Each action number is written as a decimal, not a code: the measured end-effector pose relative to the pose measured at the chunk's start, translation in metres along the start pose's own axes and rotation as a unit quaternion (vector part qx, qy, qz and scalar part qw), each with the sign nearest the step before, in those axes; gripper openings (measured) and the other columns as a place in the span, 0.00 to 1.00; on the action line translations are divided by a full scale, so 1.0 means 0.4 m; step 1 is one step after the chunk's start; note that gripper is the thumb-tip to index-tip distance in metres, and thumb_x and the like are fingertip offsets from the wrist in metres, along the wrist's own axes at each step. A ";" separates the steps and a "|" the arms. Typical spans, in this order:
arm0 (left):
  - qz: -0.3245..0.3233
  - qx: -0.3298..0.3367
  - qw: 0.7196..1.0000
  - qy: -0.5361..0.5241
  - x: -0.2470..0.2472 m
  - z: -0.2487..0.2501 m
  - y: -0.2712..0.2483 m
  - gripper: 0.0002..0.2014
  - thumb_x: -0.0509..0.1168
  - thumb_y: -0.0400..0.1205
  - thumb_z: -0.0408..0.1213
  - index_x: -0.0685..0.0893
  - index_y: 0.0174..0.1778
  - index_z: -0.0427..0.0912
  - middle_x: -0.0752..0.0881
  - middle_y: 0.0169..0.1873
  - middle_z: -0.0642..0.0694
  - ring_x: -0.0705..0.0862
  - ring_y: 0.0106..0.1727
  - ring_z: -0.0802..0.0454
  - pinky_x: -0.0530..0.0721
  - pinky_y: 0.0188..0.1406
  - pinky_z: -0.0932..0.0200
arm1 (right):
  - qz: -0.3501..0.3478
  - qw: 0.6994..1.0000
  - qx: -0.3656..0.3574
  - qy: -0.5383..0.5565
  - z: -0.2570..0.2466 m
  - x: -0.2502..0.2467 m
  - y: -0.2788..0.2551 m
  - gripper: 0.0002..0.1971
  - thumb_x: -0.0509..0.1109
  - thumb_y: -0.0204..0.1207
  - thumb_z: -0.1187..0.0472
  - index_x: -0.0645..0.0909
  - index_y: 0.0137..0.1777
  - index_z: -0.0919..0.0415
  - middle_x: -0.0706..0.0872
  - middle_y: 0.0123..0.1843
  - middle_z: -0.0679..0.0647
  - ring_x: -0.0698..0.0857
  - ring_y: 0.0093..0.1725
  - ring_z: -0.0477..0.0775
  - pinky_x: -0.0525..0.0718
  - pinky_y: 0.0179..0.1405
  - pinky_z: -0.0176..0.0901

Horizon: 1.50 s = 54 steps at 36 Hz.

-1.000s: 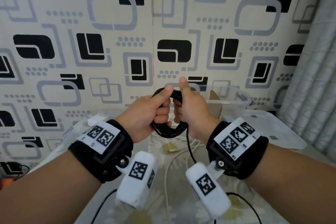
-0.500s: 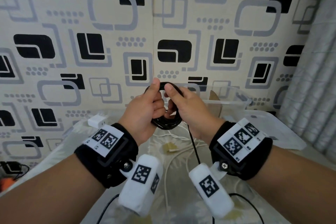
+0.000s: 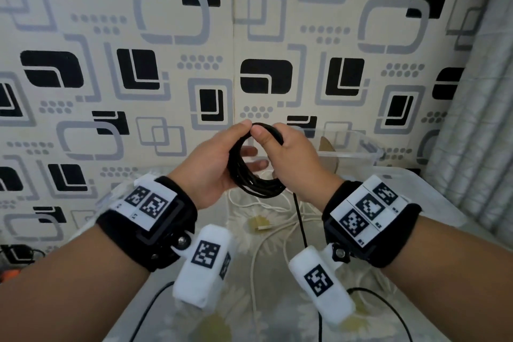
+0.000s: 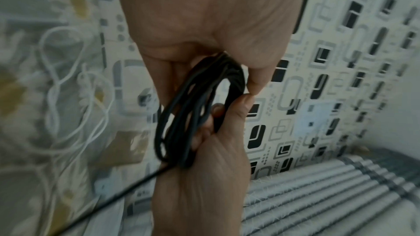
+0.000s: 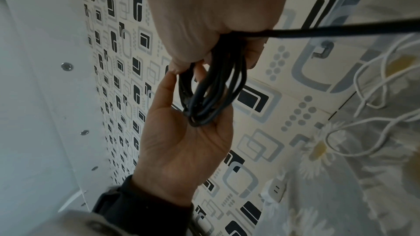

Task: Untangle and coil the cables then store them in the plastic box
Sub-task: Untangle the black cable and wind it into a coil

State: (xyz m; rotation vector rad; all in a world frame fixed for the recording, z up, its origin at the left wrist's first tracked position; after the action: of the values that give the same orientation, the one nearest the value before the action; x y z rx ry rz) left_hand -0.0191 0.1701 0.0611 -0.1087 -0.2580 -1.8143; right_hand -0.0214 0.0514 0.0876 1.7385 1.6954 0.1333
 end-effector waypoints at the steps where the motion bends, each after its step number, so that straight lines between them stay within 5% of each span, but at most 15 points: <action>1: -0.005 0.008 0.999 0.032 -0.008 0.011 0.004 0.26 0.68 0.79 0.57 0.83 0.65 0.42 0.84 0.52 0.43 0.90 0.48 0.48 0.88 0.44 0.52 | -0.004 1.000 -0.005 -0.007 -0.001 0.000 0.002 0.16 0.64 0.81 0.43 0.79 0.43 0.56 0.77 0.29 0.43 0.76 0.28 0.41 0.74 0.32 0.40; 4: -0.032 0.013 0.995 0.096 -0.004 0.037 -0.002 0.20 0.64 0.80 0.60 0.89 0.51 0.47 0.88 0.49 0.46 0.90 0.52 0.49 0.84 0.49 0.51 | -0.021 0.999 -0.018 -0.044 -0.003 0.006 0.002 0.19 0.64 0.81 0.43 0.82 0.50 0.60 0.81 0.35 0.46 0.79 0.32 0.43 0.73 0.35 0.38; 7: -0.009 0.035 0.985 0.170 0.006 0.043 -0.008 0.25 0.60 0.80 0.63 0.90 0.45 0.43 0.87 0.36 0.47 0.86 0.37 0.53 0.83 0.51 0.51 | -0.033 0.995 -0.032 -0.087 -0.010 0.015 -0.001 0.17 0.64 0.81 0.45 0.79 0.45 0.60 0.80 0.33 0.46 0.77 0.32 0.42 0.70 0.31 0.34; 12: 0.032 0.080 0.957 0.276 0.000 0.047 -0.011 0.26 0.61 0.77 0.64 0.86 0.43 0.41 0.83 0.29 0.50 0.82 0.28 0.58 0.79 0.33 0.66 | -0.042 0.994 -0.040 -0.095 -0.007 0.026 -0.008 0.14 0.63 0.83 0.50 0.76 0.50 0.62 0.84 0.38 0.52 0.83 0.36 0.49 0.79 0.36 0.47; 16: -0.021 0.074 0.967 0.245 0.005 0.025 -0.015 0.21 0.68 0.69 0.60 0.82 0.43 0.43 0.77 0.27 0.51 0.77 0.28 0.56 0.74 0.29 0.67 | -0.054 0.997 -0.036 -0.047 -0.004 0.018 -0.016 0.14 0.65 0.82 0.51 0.67 0.58 0.58 0.78 0.29 0.49 0.73 0.20 0.39 0.68 0.21 0.28; 20: -0.023 0.084 0.976 0.200 0.008 0.018 -0.010 0.27 0.67 0.71 0.58 0.84 0.51 0.37 0.72 0.22 0.57 0.70 0.25 0.59 0.70 0.26 0.72 | -0.068 0.997 -0.023 -0.016 0.014 0.024 -0.013 0.18 0.63 0.82 0.48 0.65 0.67 0.53 0.81 0.32 0.59 0.70 0.17 0.40 0.67 0.20 0.29; 24: -0.023 0.089 0.980 0.174 0.007 0.012 -0.007 0.26 0.67 0.73 0.56 0.81 0.50 0.34 0.67 0.26 0.52 0.66 0.26 0.56 0.69 0.28 0.68 | -0.102 0.993 0.016 0.059 0.028 0.030 -0.015 0.17 0.56 0.84 0.44 0.66 0.68 0.50 0.73 0.30 0.50 0.71 0.25 0.45 0.73 0.31 0.43; 27: -0.017 0.079 0.985 0.150 -0.005 0.002 -0.001 0.29 0.68 0.74 0.54 0.81 0.55 0.27 0.65 0.25 0.52 0.64 0.25 0.56 0.67 0.29 0.65 | -0.123 0.981 0.063 0.134 0.035 0.030 -0.019 0.22 0.51 0.84 0.40 0.69 0.68 0.53 0.74 0.31 0.52 0.73 0.30 0.48 0.78 0.35 0.45; 33: 0.024 0.095 0.987 0.126 -0.028 0.006 0.005 0.13 0.63 0.85 0.46 0.79 0.37 0.43 0.64 0.23 0.55 0.62 0.25 0.57 0.67 0.26 0.67 | -0.119 0.965 0.126 0.197 0.062 0.015 -0.012 0.28 0.50 0.84 0.39 0.77 0.68 0.58 0.86 0.41 0.58 0.87 0.43 0.56 0.86 0.53 0.54; 38: 0.083 0.113 0.989 0.051 -0.069 0.022 0.013 0.12 0.61 0.86 0.44 0.79 0.38 0.46 0.62 0.29 0.51 0.62 0.24 0.58 0.66 0.23 0.68 | -0.110 0.984 0.116 0.084 0.082 -0.014 -0.025 0.22 0.51 0.85 0.40 0.79 0.63 0.52 0.88 0.53 0.55 0.87 0.55 0.55 0.85 0.56 0.51; 42: 0.117 0.119 0.985 -0.030 -0.108 0.031 0.016 0.10 0.62 0.86 0.45 0.81 0.43 0.45 0.65 0.30 0.52 0.63 0.23 0.60 0.62 0.28 0.66 | -0.112 0.987 0.112 0.007 0.111 -0.019 -0.048 0.20 0.56 0.82 0.39 0.80 0.58 0.52 0.87 0.51 0.53 0.85 0.51 0.49 0.80 0.52 0.43; 46: 0.150 0.112 0.978 -0.087 -0.135 0.031 0.020 0.10 0.61 0.86 0.46 0.78 0.41 0.47 0.67 0.30 0.53 0.66 0.21 0.61 0.66 0.27 0.68 | -0.137 0.981 0.133 -0.045 0.144 0.002 -0.069 0.10 0.63 0.84 0.51 0.84 0.50 0.52 0.88 0.56 0.57 0.85 0.59 0.57 0.80 0.57 0.44; 48: 0.160 0.107 0.974 -0.117 -0.139 0.028 0.018 0.11 0.61 0.86 0.47 0.77 0.40 0.47 0.68 0.28 0.54 0.67 0.20 0.61 0.68 0.28 0.68 | -0.149 0.978 0.134 -0.062 0.150 0.010 -0.075 0.10 0.63 0.84 0.56 0.85 0.46 0.50 0.89 0.52 0.56 0.85 0.55 0.57 0.79 0.51 0.42; 51: 0.166 0.097 0.969 -0.153 -0.134 0.018 0.017 0.11 0.61 0.86 0.48 0.77 0.41 0.47 0.69 0.25 0.55 0.68 0.20 0.60 0.70 0.30 0.68 | -0.177 0.973 0.140 -0.058 0.152 0.026 -0.083 0.11 0.63 0.84 0.59 0.85 0.44 0.53 0.84 0.33 0.49 0.80 0.32 0.46 0.77 0.36 0.37; 54: 0.163 0.084 0.969 -0.167 -0.117 0.007 0.018 0.13 0.61 0.86 0.49 0.77 0.39 0.47 0.68 0.24 0.55 0.69 0.20 0.59 0.70 0.34 0.65 | -0.199 0.968 0.154 -0.010 0.152 0.053 -0.084 0.10 0.63 0.84 0.62 0.84 0.44 0.58 0.84 0.33 0.52 0.83 0.29 0.43 0.82 0.31 0.37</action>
State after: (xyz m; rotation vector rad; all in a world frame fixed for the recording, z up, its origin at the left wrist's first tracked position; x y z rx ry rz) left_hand -0.0002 0.2133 0.0549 -0.3206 -0.5973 -1.4331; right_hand -0.0150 0.0431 0.0157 1.5600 2.0987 -0.3458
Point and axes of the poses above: each hand's wrist, its own y-axis towards the middle knuckle, its own x-axis out of the palm, z = x × y, the point moved 7 cm from there along y, towards the middle knuckle
